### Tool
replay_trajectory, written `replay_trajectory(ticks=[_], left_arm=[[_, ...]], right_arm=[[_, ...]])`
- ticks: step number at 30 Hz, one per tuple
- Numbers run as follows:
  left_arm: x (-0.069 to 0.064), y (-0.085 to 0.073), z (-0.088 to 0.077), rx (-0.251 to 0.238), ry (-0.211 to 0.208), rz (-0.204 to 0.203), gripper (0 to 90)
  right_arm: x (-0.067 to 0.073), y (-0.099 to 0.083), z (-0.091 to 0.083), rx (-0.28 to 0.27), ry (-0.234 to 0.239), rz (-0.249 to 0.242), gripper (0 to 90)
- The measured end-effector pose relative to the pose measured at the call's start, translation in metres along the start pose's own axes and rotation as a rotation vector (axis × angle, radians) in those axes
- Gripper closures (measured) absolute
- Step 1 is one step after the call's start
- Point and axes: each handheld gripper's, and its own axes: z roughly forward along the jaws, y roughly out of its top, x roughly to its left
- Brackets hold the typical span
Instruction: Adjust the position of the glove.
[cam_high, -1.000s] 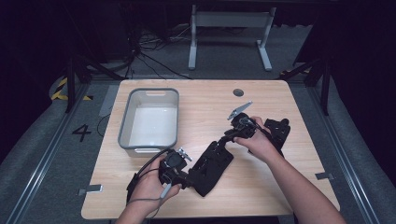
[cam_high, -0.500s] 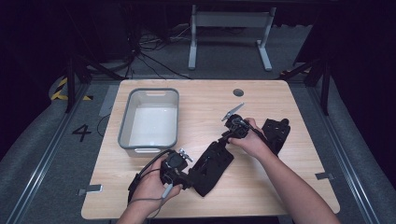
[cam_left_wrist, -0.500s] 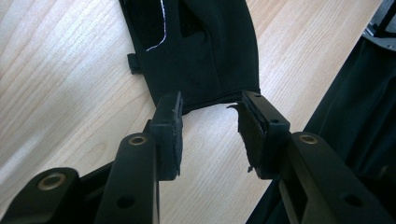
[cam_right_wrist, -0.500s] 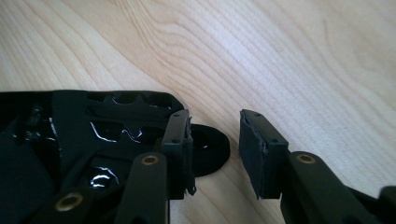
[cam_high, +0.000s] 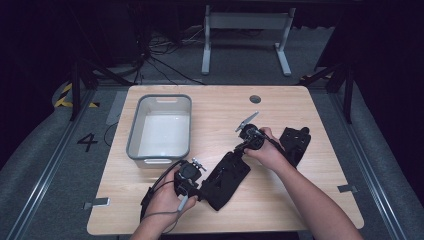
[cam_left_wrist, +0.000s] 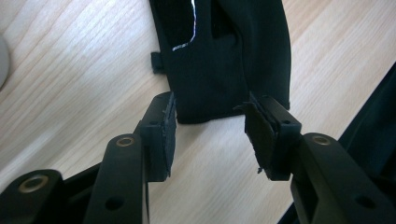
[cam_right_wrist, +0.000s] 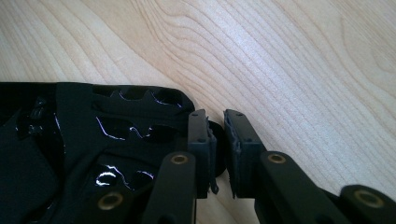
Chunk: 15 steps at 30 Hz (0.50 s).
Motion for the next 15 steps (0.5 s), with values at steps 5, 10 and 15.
replay_trajectory(ticks=[5, 10, 15], left_arm=[[0.002, 0.004, 0.014, 0.029, 0.064, -0.026, 51.1], [0.006, 0.004, 0.027, 0.071, 0.030, -0.047, 60.5], [0.005, 0.005, 0.028, 0.085, 0.034, -0.036, 79.3]], right_arm=[[0.000, 0.000, 0.000, 0.001, 0.002, -0.004, 82.6], [0.000, 0.000, 0.000, 0.000, 0.000, -0.007, 82.7], [0.001, 0.000, 0.000, 0.001, -0.008, -0.009, 82.9]])
